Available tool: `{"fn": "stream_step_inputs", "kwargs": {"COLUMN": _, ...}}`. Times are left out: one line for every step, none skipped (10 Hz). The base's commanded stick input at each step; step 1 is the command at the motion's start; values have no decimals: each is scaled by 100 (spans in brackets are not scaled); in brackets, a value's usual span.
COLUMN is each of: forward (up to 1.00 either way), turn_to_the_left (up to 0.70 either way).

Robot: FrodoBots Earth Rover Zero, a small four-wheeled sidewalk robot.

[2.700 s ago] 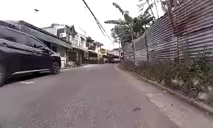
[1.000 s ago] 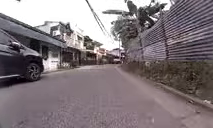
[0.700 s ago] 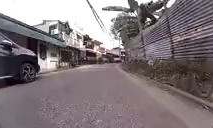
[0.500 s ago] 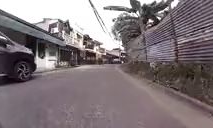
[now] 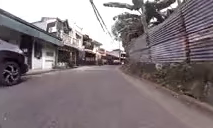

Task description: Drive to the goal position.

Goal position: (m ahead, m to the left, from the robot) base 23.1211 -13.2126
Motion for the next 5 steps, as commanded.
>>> {"fn": "stream_step_inputs", "kwargs": {"forward": 100, "turn_to_the_left": 0}}
{"fn": "stream_step_inputs", "kwargs": {"forward": 100, "turn_to_the_left": 0}}
{"fn": "stream_step_inputs", "kwargs": {"forward": 100, "turn_to_the_left": 0}}
{"fn": "stream_step_inputs", "kwargs": {"forward": 100, "turn_to_the_left": 0}}
{"fn": "stream_step_inputs", "kwargs": {"forward": 100, "turn_to_the_left": 0}}
